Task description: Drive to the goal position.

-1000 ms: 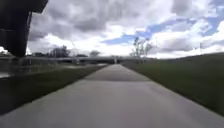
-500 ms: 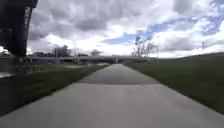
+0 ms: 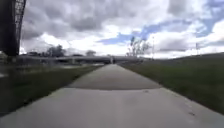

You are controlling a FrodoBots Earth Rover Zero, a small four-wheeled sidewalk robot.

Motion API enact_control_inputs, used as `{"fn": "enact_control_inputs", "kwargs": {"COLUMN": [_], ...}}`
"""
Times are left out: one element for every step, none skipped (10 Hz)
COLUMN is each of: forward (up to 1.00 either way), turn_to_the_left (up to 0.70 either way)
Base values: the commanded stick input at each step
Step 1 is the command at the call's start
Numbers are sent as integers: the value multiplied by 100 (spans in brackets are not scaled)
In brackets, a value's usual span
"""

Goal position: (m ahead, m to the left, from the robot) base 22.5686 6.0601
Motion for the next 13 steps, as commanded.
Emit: {"fn": "enact_control_inputs", "kwargs": {"forward": [100, 100, 100, 100, 100, 100, 100, 100, 100, 100, 100, 100, 100], "turn_to_the_left": [0, 0, 0, 0, 0, 0, 0, 0, 0, 0, 0, 0, 0]}}
